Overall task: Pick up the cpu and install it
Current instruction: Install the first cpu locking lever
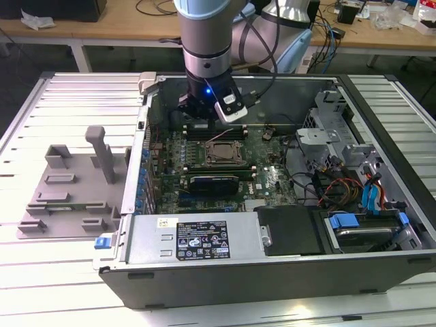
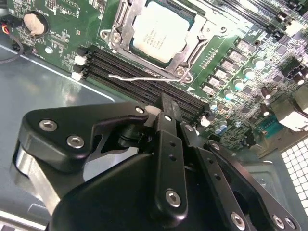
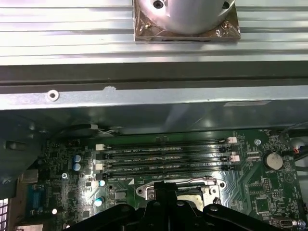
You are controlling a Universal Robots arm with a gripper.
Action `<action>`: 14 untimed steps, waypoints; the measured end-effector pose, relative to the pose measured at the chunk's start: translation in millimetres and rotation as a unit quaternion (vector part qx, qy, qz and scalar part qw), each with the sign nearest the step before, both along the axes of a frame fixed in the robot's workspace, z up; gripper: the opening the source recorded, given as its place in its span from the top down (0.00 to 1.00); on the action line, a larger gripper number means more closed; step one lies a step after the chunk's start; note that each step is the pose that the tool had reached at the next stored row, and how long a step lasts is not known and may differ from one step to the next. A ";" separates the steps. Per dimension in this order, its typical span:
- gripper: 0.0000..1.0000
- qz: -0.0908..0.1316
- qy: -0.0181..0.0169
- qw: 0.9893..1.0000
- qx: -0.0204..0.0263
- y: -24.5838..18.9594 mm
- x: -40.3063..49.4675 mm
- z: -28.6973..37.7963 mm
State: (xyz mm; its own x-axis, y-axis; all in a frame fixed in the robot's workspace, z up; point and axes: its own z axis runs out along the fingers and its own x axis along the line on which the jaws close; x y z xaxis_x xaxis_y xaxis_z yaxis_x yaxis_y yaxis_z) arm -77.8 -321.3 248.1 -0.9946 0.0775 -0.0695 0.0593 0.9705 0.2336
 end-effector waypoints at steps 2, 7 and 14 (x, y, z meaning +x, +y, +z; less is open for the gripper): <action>0.89 -0.005 0.000 1.000 0.000 0.0 0.2 -0.5; 0.89 -0.005 0.000 1.000 0.000 0.0 0.2 -1.6; 0.89 -0.005 0.000 1.000 0.000 0.0 0.2 -4.7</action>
